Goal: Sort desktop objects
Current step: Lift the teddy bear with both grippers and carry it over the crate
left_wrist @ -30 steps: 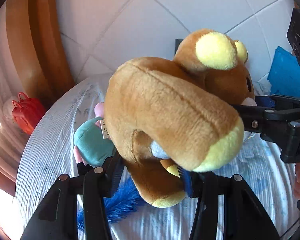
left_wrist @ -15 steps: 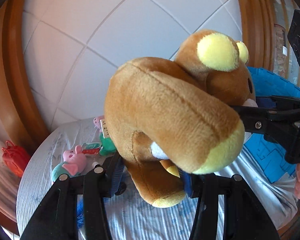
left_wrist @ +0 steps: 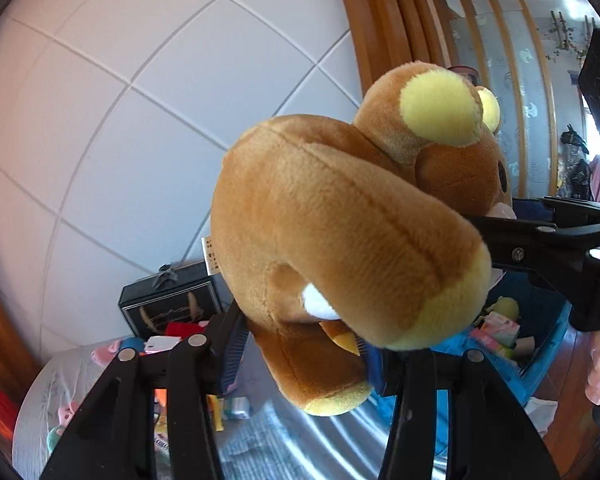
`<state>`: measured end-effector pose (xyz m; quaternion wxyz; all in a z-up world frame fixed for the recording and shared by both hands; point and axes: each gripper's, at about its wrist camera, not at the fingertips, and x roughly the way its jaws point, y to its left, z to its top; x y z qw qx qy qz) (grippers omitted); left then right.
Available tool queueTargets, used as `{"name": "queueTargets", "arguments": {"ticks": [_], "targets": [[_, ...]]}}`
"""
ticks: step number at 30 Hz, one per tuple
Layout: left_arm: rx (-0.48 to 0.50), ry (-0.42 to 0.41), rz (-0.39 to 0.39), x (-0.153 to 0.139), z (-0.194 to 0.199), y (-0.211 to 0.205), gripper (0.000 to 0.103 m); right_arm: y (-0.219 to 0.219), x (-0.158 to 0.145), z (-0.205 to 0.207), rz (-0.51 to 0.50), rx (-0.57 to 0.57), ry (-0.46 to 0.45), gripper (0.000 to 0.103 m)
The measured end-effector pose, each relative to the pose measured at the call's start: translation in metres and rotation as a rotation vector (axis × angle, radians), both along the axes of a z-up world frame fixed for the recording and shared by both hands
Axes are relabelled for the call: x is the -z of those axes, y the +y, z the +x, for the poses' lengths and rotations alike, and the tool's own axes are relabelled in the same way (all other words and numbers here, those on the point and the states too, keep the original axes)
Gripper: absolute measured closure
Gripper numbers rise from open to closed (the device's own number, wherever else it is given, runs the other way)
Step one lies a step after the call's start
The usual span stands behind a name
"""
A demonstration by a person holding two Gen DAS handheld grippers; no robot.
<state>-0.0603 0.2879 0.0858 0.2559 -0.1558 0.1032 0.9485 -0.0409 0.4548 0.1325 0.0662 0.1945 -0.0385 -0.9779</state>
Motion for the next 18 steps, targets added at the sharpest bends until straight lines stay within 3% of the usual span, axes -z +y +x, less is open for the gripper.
{"name": "queueTargets", "arguments": {"ticks": [8, 18], "targets": [[0.114, -0.076, -0.04, -0.009, 0.003, 0.115, 0.055, 0.11, -0.004, 0.029, -0.053, 0.148, -0.008, 0.019], [0.179, -0.247, -0.154, 0.006, 0.018, 0.215, 0.055, 0.205, 0.028, 0.052, -0.16, 0.253, -0.123, 0.018]]}}
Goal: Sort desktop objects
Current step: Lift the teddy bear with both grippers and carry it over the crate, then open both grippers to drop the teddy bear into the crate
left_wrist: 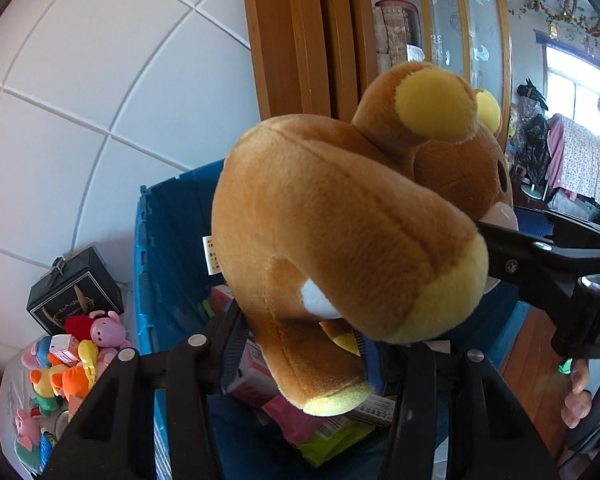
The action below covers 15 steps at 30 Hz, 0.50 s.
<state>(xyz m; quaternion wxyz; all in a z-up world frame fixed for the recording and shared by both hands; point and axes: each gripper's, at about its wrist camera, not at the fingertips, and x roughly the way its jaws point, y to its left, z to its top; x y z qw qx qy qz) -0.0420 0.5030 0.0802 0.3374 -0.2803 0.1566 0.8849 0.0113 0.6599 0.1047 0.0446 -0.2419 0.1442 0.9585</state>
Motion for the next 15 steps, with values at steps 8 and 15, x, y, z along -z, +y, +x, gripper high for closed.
{"name": "queueTargets", "arguments": {"ticks": [8, 15], "targets": [[0.03, -0.225, -0.086, 0.042, -0.011, 0.045, 0.054, 0.053, 0.043, 0.002, -0.097, 0.088, -0.124, 0.015], [0.053, -0.187, -0.082, 0.041, 0.001, 0.049, 0.054, 0.052, 0.038, 0.004, -0.071, 0.143, -0.148, 0.0]]}}
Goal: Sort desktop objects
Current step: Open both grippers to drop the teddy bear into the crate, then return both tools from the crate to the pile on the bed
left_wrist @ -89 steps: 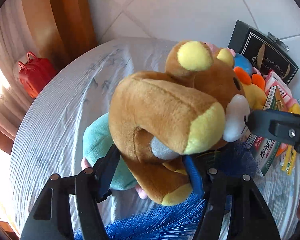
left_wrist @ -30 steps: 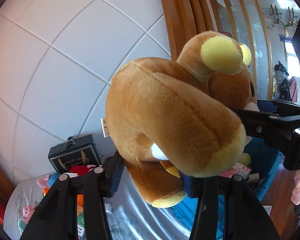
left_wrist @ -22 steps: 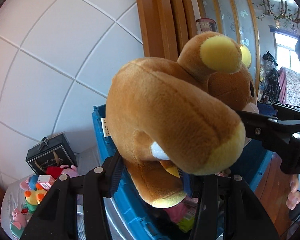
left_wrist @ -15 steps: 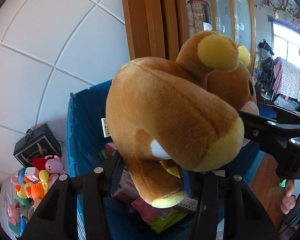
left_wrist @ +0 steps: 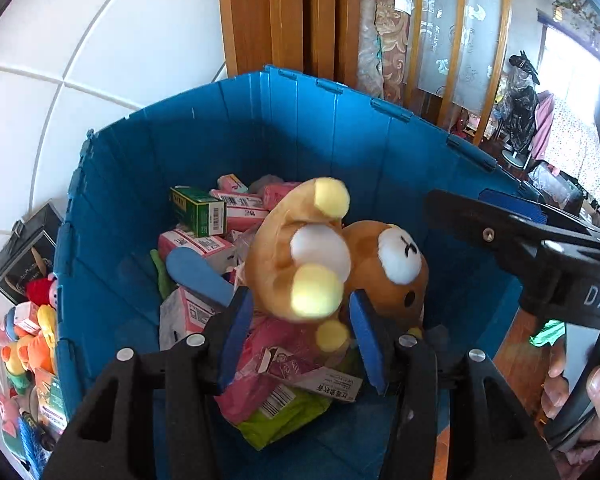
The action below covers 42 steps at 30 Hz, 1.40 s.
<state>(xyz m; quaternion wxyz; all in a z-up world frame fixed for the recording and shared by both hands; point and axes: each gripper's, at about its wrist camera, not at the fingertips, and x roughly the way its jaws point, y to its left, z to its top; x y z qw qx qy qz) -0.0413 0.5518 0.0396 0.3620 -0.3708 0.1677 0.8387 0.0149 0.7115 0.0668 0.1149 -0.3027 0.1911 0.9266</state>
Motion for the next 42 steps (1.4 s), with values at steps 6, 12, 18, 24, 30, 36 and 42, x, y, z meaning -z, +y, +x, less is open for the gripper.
{"name": "queueTargets", "arguments": {"ticks": [6, 12, 18, 24, 30, 36, 42], "targets": [[-0.026, 0.043, 0.033, -0.01, 0.002, -0.017, 0.045, -0.014, -0.01, 0.006, 0.029, 0.018, 0.016, 0.0], [-0.084, 0.089, 0.125, -0.021, 0.006, -0.06, 0.044, -0.024, -0.012, 0.007, 0.076, 0.044, 0.006, 0.0], [-0.169, 0.203, 0.247, -0.036, 0.012, -0.121, 0.044, -0.051, -0.025, 0.013, 0.107, 0.027, 0.086, 0.0], [-0.281, 0.207, 0.26, -0.034, -0.004, -0.185, 0.044, -0.103, -0.047, 0.011, 0.152, -0.029, 0.178, 0.0], [-0.384, 0.155, 0.247, -0.016, -0.027, -0.262, 0.044, -0.177, -0.06, -0.015, 0.186, -0.126, 0.192, 0.0], [-0.503, 0.123, 0.232, 0.005, -0.051, -0.362, 0.044, -0.272, -0.072, -0.046, 0.225, -0.255, 0.205, 0.0], [-0.662, 0.072, 0.188, 0.042, -0.08, -0.473, 0.044, -0.352, -0.056, -0.096, 0.212, -0.34, 0.14, 0.0]]}}
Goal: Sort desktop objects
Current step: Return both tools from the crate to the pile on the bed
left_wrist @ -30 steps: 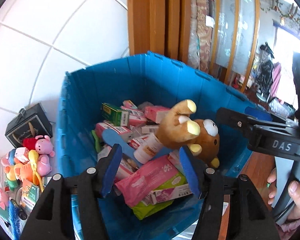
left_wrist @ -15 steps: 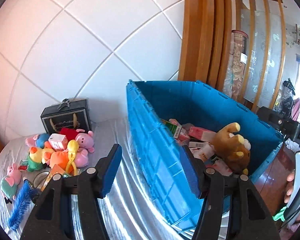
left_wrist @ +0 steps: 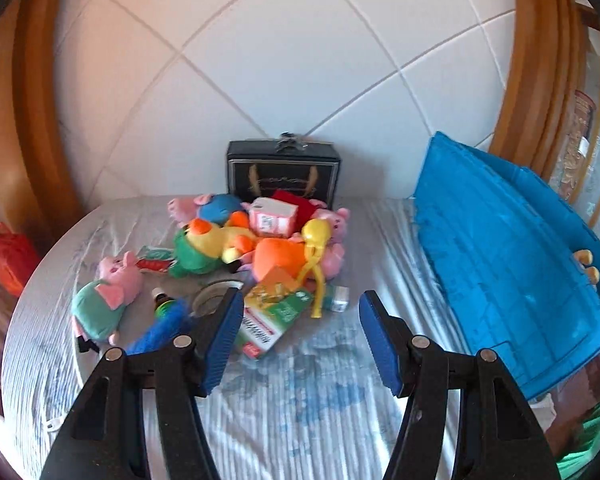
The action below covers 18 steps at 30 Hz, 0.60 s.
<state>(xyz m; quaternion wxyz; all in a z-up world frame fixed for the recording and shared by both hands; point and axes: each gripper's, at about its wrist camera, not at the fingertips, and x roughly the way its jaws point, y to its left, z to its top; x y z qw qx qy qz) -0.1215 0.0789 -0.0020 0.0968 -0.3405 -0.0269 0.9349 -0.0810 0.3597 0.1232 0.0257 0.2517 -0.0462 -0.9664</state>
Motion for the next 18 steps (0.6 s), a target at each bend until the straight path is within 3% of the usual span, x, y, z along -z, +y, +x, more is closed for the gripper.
{"name": "queueTargets", "arguments": {"ticks": [10, 18], "targets": [[-0.187, -0.221, -0.054, 0.115, -0.019, -0.171, 0.044, -0.053, 0.088, -0.075, -0.014, -0.005, -0.248, 0.0], [-0.19, -0.417, -0.188, 0.213, -0.02, -0.239, 0.044, -0.091, 0.175, -0.119, -0.014, -0.047, -0.453, 0.0]]}}
